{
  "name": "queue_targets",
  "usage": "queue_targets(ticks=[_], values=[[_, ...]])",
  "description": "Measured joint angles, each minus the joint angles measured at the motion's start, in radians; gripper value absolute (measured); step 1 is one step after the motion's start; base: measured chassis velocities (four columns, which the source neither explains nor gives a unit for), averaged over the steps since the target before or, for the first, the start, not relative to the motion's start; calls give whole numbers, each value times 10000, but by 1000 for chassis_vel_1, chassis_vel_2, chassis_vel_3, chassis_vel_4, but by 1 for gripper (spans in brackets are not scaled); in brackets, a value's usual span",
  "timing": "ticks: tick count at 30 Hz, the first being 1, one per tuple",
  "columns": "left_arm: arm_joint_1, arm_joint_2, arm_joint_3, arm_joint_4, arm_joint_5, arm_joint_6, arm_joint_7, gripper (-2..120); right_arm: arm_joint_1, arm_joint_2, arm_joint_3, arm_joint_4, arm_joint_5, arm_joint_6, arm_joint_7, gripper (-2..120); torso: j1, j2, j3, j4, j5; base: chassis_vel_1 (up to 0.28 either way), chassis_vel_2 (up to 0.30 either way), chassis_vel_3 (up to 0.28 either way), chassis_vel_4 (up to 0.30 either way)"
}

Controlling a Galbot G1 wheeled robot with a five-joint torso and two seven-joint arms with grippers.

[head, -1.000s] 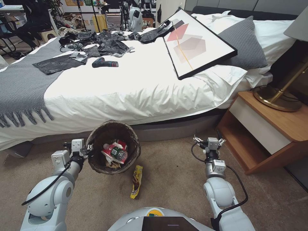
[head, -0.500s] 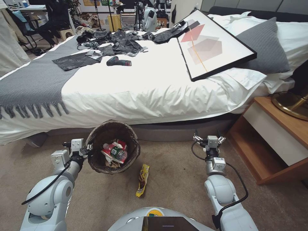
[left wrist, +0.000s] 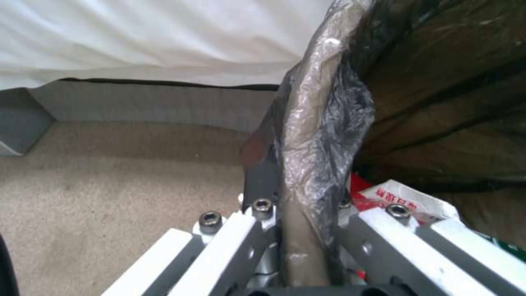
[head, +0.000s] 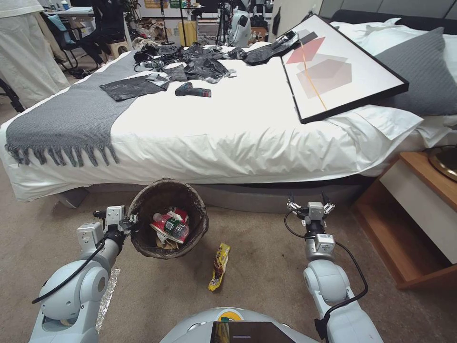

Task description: Pick up the trash bin, then pick up the garbage from the floor and place it into the trash bin.

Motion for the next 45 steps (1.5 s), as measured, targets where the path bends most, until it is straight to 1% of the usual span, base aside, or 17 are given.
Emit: queue_targets(ticks=[15, 17, 18, 20, 21, 23, 24, 26, 27, 29, 30, 32, 34, 36, 37, 40, 45], values=[[37, -55, -31, 58, 90, -93, 101, 0, -94, -127, -105, 128, 213, -104, 6, 100, 0, 0, 0, -3, 1, 0, 0, 0, 0], [40, -53, -40, 100, 114, -109, 106, 0, -203, -367, -549, 782, 1317, -1004, 114, 100, 0, 0, 0, -5, 0, 0, 0, 0, 0], [40, -53, -40, 100, 114, -109, 106, 0, -203, -367, -549, 782, 1317, -1004, 114, 100, 0, 0, 0, -5, 0, 0, 0, 0, 0], [32, -45, -9, 108, 145, -102, 108, 0, 162, -949, -1316, 1421, 3004, -2558, 453, 100, 0, 0, -1, -3, -2, 0, 0, 0, 0], [32, -45, -9, 108, 145, -102, 108, 0, 162, -949, -1316, 1421, 3004, -2558, 453, 100, 0, 0, -1, -3, -2, 0, 0, 0, 0], [23, -58, 6, 117, 197, -92, 108, 0, 1017, -1758, -2225, 1586, 4722, -4179, 1106, 100, 0, 0, 0, 0, 2, 0, 0, 0, 0], [23, -58, 6, 117, 197, -92, 108, 0, 1017, -1758, -2225, 1586, 4722, -4179, 1106, 100, 0, 0, 0, 0, 2, 0, 0, 0, 0], [60, -57, -16, 118, 225, -87, 108, 0, 2254, -2611, -3128, 1423, 6182, -5523, 1879, 100, 0, 0, 0, 2, -2, 0, 0, 0, 0], [60, -57, -16, 118, 225, -87, 108, 0, 2254, -2611, -3128, 1423, 6182, -5523, 1879, 100, 0, 0, 0, 2, -2, 0, 0, 0, 0], [118, -56, -94, 123, 229, -88, 109, 0, 3693, -3190, -4201, 690, 7710, -6400, 2574, 100, 0, -1, 1, 1, -2, 0, 0, 0, 0], [118, -56, -94, 123, 229, -88, 109, 0, 3693, -3190, -4201, 690, 7710, -6400, 2574, 100, 0, -1, 1, 1, -2, 0, 0, 0, 0], [159, -60, -165, 135, 221, -88, 116, 0, 4779, -3233, -5125, -184, 8897, -6874, 3114, 100, 0, -1, 2, 1, 0, 0, 0, 0, 0], [163, -63, -180, 136, 212, -87, 120, 0, 5064, -3139, -5395, -462, 9140, -6955, 3251, 100, 0, -1, 2, -1, 1, 0, 0, 0, 0], [142, -73, -197, 163, 206, -71, 127, 0, 5607, -2783, -5977, -959, 9756, -7141, 3610, 100, 0, -1, 1, -1, -1, 0, 0, 0, 0], [142, -73, -197, 163, 206, -71, 127, 0, 5607, -2783, -5977, -959, 9756, -7141, 3610, 100, 0, -1, 1, -1, -1, 0, 0, 0, 0], [71, -80, -198, 239, 214, -48, 128, 0, 5868, -2153, -6537, -1535, 10032, -7283, 3917, 100, 0, -1, 1, 0, -2, 0, 0, 0, 0], [27, -79, -178, 336, 231, -44, 135, 0, 5801, -1727, -6694, -2053, 10051, -7339, 4040, 100, 0, -1, 0, -2, -2, 0, 0, 0, 0]])
